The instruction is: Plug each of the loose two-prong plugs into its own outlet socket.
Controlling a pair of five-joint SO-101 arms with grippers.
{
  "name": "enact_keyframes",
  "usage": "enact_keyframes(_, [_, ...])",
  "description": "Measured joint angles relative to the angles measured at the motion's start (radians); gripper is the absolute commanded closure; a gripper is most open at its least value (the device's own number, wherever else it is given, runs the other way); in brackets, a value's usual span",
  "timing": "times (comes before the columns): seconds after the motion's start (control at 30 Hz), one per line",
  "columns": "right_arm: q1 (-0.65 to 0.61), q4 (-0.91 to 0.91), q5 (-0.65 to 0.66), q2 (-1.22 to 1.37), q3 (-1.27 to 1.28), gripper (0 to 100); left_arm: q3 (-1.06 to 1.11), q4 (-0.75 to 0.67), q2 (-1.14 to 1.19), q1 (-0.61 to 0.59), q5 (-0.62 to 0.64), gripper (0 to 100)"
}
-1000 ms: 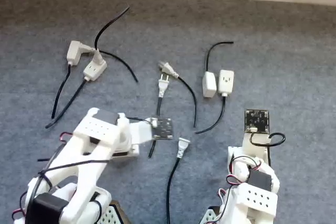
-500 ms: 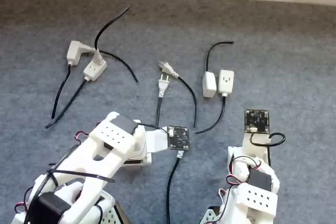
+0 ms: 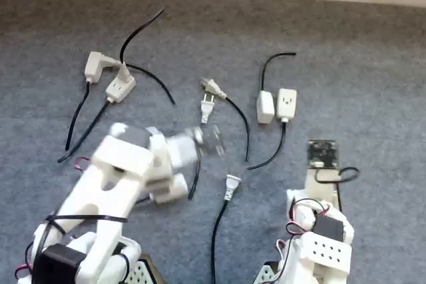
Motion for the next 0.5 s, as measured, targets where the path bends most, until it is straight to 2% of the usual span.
enact_keyframes(0.1, [-0.104, 0.106, 0.000, 0.000, -0.097, 85.4, -0.140, -0.003, 0.009, -0.121, 0.153, 78])
enact_keyframes(0.17, [-0.157, 0.152, 0.000, 0.000, -0.157, 85.4, -0.201, 0.002, 0.029, -0.157, 0.236, 78])
enact_keyframes(0.27, [-0.216, 0.196, 0.000, 0.038, -0.233, 85.4, -0.216, 0.054, 0.051, -0.158, 0.222, 78])
enact_keyframes(0.37, [-0.222, 0.199, 0.000, 0.124, -0.281, 85.4, -0.212, 0.057, 0.057, -0.146, 0.207, 78])
enact_keyframes(0.5, [-0.224, 0.166, 0.000, 0.242, -0.287, 85.4, -0.198, -0.074, 0.104, -0.186, 0.207, 78])
